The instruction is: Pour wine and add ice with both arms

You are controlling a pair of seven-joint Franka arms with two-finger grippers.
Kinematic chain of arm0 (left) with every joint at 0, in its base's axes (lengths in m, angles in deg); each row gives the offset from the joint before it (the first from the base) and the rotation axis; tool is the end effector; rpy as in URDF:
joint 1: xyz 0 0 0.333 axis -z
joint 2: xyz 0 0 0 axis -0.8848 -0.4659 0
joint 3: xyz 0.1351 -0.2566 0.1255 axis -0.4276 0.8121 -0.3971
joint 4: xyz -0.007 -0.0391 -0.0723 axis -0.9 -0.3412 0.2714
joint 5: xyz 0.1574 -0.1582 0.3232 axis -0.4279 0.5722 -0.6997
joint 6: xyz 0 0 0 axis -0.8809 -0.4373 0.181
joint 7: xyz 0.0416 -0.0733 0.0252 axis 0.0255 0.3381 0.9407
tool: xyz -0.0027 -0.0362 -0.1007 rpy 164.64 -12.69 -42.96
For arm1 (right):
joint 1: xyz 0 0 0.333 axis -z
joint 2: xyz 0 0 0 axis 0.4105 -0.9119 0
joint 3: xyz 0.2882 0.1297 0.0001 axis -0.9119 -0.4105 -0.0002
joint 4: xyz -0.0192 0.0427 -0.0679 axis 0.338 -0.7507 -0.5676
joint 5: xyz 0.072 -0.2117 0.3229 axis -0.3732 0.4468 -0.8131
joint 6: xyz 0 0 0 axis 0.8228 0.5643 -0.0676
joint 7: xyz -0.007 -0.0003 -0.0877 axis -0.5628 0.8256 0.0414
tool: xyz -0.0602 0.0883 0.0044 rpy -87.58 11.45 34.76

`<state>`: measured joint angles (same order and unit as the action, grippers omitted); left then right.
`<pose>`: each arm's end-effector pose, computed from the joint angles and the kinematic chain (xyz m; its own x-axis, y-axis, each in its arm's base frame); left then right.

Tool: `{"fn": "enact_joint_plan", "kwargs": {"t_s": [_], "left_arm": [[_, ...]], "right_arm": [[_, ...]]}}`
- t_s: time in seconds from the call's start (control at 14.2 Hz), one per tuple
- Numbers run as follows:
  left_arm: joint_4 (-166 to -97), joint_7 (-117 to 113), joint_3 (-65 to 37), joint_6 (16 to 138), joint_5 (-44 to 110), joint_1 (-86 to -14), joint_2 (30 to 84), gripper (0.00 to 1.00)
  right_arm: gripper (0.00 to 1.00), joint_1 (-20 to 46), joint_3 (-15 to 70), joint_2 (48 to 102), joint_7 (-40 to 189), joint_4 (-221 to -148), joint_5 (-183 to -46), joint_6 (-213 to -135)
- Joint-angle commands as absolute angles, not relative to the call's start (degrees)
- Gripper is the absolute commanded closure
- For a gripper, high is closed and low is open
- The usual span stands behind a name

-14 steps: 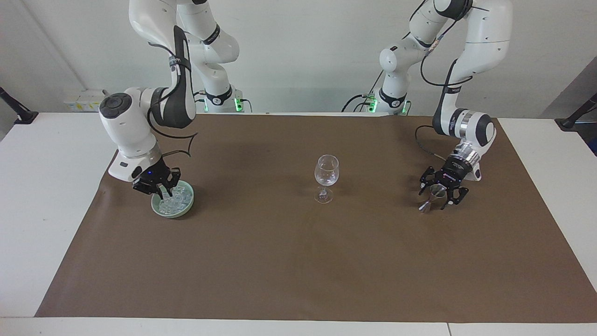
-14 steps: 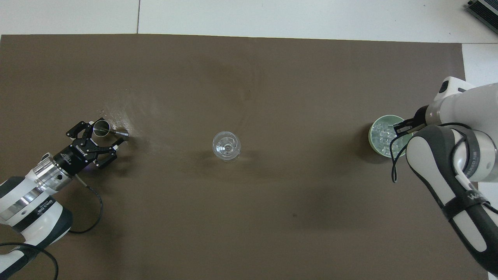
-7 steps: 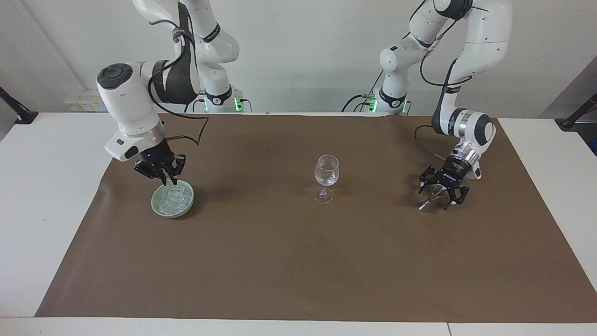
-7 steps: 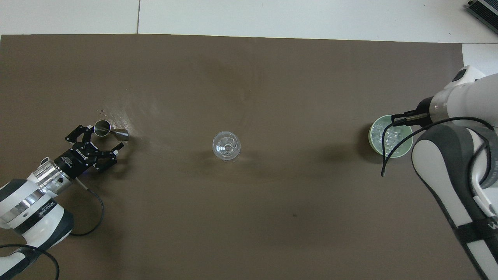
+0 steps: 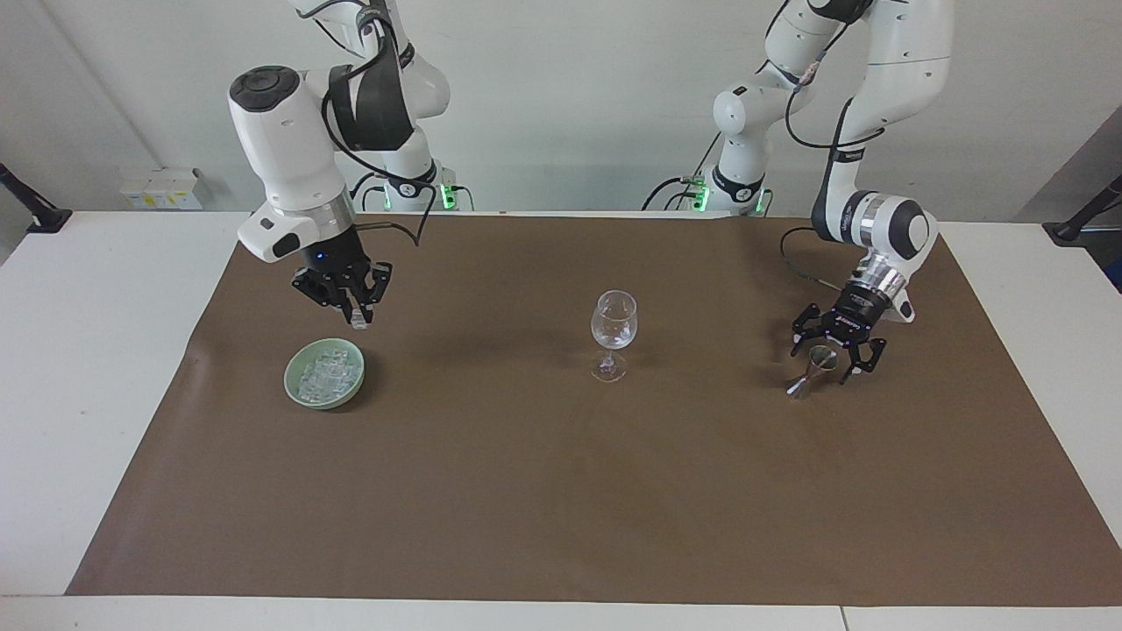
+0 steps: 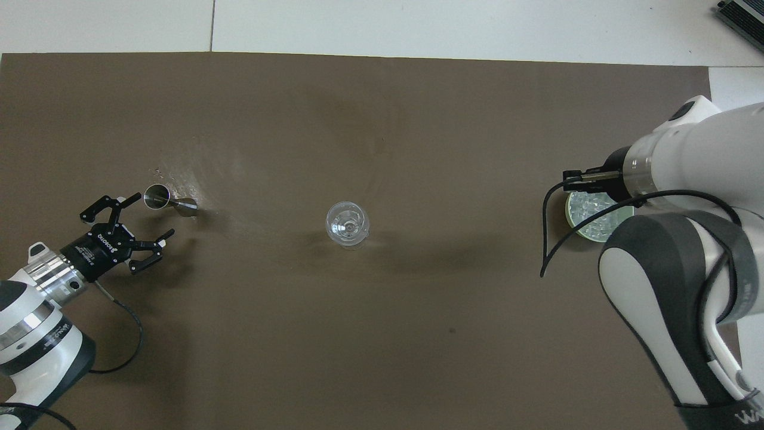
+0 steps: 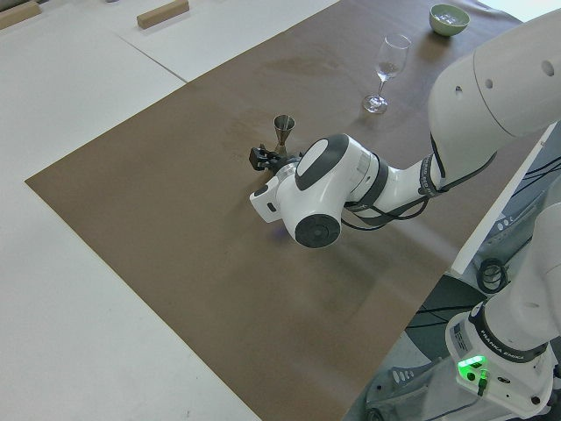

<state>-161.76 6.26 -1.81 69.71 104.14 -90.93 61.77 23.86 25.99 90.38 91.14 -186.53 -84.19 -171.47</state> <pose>0.4741 0.0883 0.2694 -0.0999 0.5281 -0.8433 0.7797 0.5681 0.2634 0.5695 0.0904 0.5373 0.9872 0.0000 0.1596 0.0047 -0.9996 -0.0293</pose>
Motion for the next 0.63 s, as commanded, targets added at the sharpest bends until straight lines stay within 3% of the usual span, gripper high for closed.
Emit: {"fn": "enact_joint_plan", "kwargs": {"t_s": [0.0, 0.56], "left_arm": [[-162.8, 6.6, -2.3, 71.8, 94.8, -90.8, 67.1, 0.0], [-153.7, 7.2, -2.6, 71.9, 61.6, -91.7, 72.8, 0.0]], "right_arm": [[1.0, 24.4, 22.9, 89.7, 97.2, -183.8, -87.2, -171.1], [1.0, 15.6, 20.3, 87.1, 115.3, -183.7, -89.6, -184.0]]}}
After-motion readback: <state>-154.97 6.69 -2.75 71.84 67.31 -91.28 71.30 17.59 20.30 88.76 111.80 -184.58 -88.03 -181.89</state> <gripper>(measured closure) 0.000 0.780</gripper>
